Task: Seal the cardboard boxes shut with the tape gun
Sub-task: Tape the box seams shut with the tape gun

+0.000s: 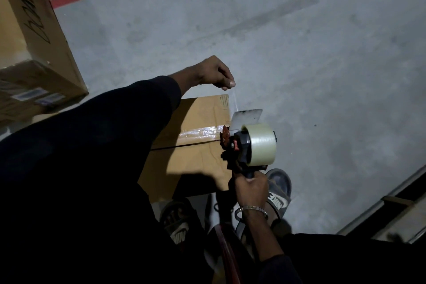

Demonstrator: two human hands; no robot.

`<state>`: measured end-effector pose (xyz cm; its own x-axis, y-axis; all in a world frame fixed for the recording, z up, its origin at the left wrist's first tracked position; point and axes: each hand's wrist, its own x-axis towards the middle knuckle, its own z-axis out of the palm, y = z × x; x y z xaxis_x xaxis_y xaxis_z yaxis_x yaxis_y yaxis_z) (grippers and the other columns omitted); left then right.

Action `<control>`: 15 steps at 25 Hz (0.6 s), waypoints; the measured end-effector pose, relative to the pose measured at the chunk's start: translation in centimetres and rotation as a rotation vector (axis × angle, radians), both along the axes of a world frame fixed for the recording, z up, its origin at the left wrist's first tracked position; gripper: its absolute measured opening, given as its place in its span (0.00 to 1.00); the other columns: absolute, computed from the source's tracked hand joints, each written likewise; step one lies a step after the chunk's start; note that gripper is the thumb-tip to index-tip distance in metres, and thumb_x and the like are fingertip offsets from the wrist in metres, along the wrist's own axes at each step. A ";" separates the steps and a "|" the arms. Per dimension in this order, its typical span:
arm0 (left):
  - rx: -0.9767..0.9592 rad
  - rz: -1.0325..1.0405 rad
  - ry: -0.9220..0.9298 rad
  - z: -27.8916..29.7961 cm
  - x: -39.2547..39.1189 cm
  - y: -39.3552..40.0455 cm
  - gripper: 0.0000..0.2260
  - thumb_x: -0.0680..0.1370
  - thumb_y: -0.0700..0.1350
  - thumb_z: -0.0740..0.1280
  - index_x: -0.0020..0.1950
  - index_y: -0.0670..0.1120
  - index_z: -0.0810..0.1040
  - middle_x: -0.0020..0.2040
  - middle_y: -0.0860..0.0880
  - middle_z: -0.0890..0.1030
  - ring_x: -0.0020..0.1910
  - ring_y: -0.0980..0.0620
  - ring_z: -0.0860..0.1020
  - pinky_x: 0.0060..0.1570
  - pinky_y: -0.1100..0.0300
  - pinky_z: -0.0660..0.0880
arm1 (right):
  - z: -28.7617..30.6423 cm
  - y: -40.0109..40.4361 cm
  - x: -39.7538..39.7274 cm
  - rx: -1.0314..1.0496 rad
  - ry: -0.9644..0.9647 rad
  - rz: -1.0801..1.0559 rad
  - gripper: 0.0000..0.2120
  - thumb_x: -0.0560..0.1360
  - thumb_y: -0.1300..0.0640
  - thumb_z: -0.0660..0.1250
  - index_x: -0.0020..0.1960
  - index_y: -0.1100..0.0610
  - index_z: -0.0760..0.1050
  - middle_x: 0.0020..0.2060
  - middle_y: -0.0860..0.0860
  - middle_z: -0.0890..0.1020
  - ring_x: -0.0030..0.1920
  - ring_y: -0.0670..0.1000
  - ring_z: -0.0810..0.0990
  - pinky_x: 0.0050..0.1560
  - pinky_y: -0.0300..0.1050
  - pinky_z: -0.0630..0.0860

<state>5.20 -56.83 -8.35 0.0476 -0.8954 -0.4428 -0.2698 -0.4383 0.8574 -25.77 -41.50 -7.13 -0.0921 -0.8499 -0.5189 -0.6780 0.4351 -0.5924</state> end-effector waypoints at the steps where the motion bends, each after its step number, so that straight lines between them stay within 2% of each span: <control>1: -0.003 -0.007 -0.002 -0.1 -0.2 0.0 0.09 0.75 0.39 0.78 0.53 0.37 0.87 0.48 0.40 0.87 0.48 0.45 0.87 0.52 0.56 0.84 | -0.1 -0.1 0.0 0.001 -0.001 -0.008 0.14 0.67 0.63 0.73 0.29 0.56 0.71 0.27 0.57 0.78 0.33 0.61 0.77 0.37 0.50 0.75; 5: 0.059 -0.006 -0.047 -1.0 0.1 0.4 0.09 0.75 0.39 0.79 0.53 0.37 0.87 0.47 0.39 0.87 0.47 0.45 0.87 0.53 0.53 0.85 | -0.3 -0.4 -0.3 0.042 0.005 0.007 0.12 0.68 0.62 0.73 0.30 0.57 0.72 0.27 0.55 0.78 0.33 0.59 0.76 0.38 0.48 0.73; 7: 0.185 -0.021 -0.120 -1.3 -0.4 0.0 0.17 0.75 0.42 0.79 0.62 0.41 0.85 0.53 0.41 0.86 0.52 0.45 0.86 0.52 0.55 0.84 | -0.4 -0.7 -0.1 0.069 0.008 0.003 0.12 0.68 0.60 0.73 0.31 0.59 0.72 0.27 0.55 0.78 0.33 0.60 0.75 0.38 0.48 0.73; 9: 0.360 -0.073 -0.231 -1.0 -0.6 -0.7 0.30 0.75 0.46 0.79 0.76 0.48 0.74 0.57 0.43 0.85 0.54 0.45 0.85 0.53 0.54 0.84 | -0.6 -1.0 0.3 0.109 -0.001 -0.029 0.13 0.67 0.56 0.74 0.31 0.59 0.73 0.27 0.54 0.78 0.34 0.61 0.76 0.38 0.49 0.75; 10: 0.391 -0.092 -0.272 -0.8 -0.7 -0.8 0.33 0.76 0.47 0.79 0.78 0.48 0.71 0.56 0.43 0.85 0.53 0.45 0.85 0.53 0.53 0.83 | -0.6 -1.1 0.4 0.122 -0.010 -0.051 0.14 0.65 0.52 0.75 0.31 0.60 0.75 0.27 0.53 0.80 0.35 0.61 0.79 0.39 0.51 0.78; 11: 0.357 -0.097 -0.296 -0.7 -0.7 -0.8 0.31 0.76 0.47 0.79 0.76 0.47 0.73 0.54 0.42 0.85 0.51 0.46 0.85 0.49 0.54 0.83 | -0.7 -1.2 0.4 0.132 -0.019 -0.067 0.15 0.64 0.49 0.76 0.33 0.60 0.77 0.27 0.52 0.81 0.36 0.61 0.81 0.40 0.53 0.80; 13: 0.175 -0.112 -0.325 -0.5 -1.0 -0.4 0.13 0.77 0.44 0.78 0.60 0.43 0.83 0.49 0.43 0.86 0.46 0.47 0.85 0.40 0.60 0.81 | -0.7 -1.4 0.5 0.143 -0.026 -0.068 0.16 0.65 0.48 0.77 0.34 0.60 0.78 0.28 0.52 0.82 0.37 0.61 0.82 0.42 0.52 0.80; 14: 0.114 -0.154 -0.327 -0.3 -1.2 0.0 0.06 0.79 0.44 0.75 0.54 0.44 0.85 0.47 0.45 0.86 0.47 0.47 0.85 0.41 0.61 0.80 | -0.6 -1.4 0.5 0.144 -0.030 -0.065 0.15 0.65 0.48 0.77 0.35 0.60 0.79 0.29 0.52 0.82 0.38 0.61 0.82 0.42 0.52 0.80; 15: 0.074 -0.222 -0.326 -0.1 -1.4 0.4 0.06 0.81 0.46 0.72 0.53 0.45 0.86 0.47 0.48 0.86 0.49 0.48 0.85 0.45 0.60 0.79 | -0.5 -1.5 0.5 0.144 -0.035 -0.061 0.15 0.65 0.48 0.76 0.36 0.59 0.80 0.29 0.51 0.82 0.39 0.60 0.82 0.44 0.52 0.80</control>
<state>3.84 -56.45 -8.45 0.0053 -0.8658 -0.5003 -0.6180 -0.3962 0.6791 -25.23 -42.99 -7.64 -0.1215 -0.7595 -0.6391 -0.6277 0.5575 -0.5433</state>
